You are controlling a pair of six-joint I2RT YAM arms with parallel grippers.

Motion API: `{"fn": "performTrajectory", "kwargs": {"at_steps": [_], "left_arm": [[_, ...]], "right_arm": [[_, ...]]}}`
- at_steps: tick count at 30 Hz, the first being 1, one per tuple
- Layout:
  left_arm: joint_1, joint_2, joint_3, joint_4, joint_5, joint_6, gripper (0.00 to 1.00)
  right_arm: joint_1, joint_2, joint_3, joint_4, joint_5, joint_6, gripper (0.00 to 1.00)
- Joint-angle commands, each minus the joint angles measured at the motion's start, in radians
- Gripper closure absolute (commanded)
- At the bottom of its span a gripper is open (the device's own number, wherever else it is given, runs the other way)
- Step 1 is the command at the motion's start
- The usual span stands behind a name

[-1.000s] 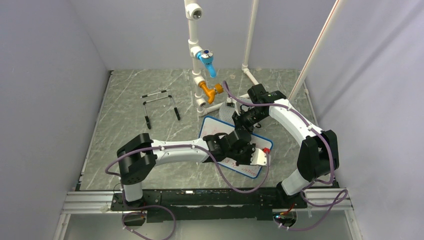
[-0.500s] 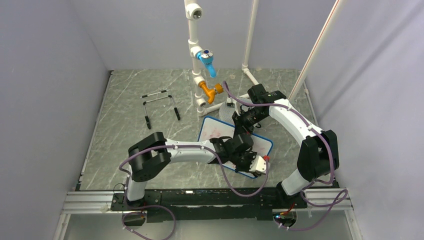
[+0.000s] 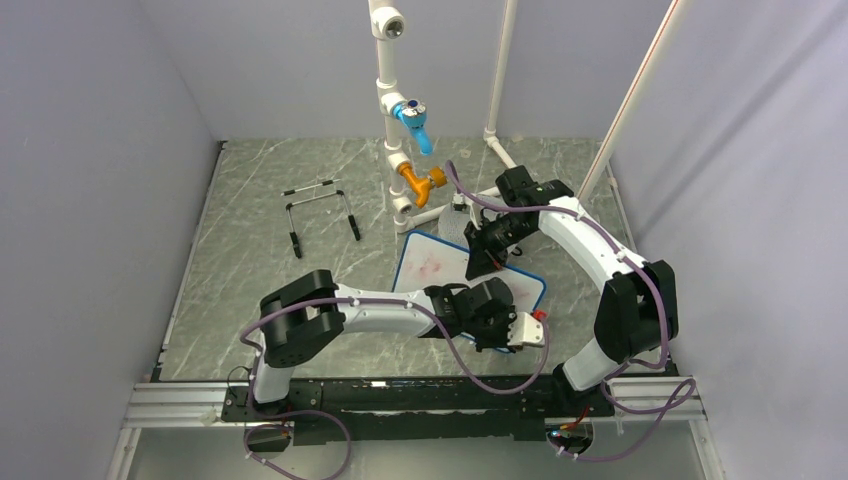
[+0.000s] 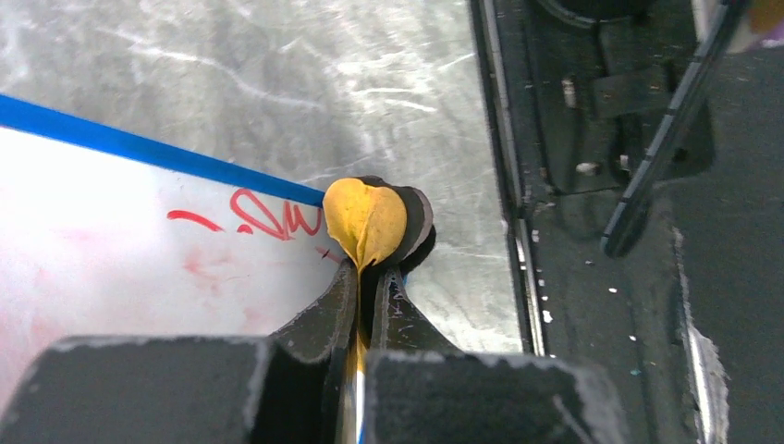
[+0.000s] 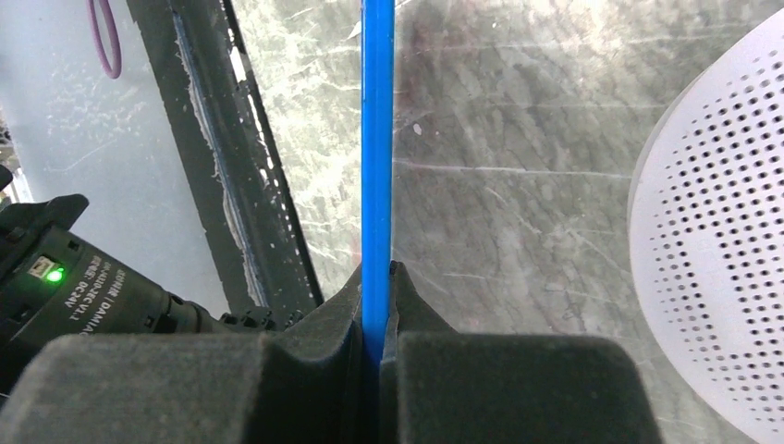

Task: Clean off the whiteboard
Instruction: Erase the whiteboard at the center of the board.

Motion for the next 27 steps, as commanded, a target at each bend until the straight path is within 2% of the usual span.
{"fn": "performTrajectory", "kwargs": {"at_steps": [1,5,9,27], "left_arm": [[0.054,-0.033,-0.02,0.061,-0.442,-0.03,1.0],[0.053,-0.082,-0.039,0.121,-0.551,-0.049,1.0],[0.047,-0.125,-0.056,0.168,-0.583,-0.044,1.0],[0.019,-0.164,-0.062,0.355,-0.553,0.029,1.0]], "right_arm": [[0.01,-0.001,0.005,0.019,-0.074,-0.069,1.0],[0.01,-0.002,0.007,0.019,-0.074,-0.07,1.0],[0.009,-0.001,0.005,0.019,-0.075,-0.069,1.0],[0.009,0.004,0.008,0.012,-0.088,-0.071,1.0]]}}
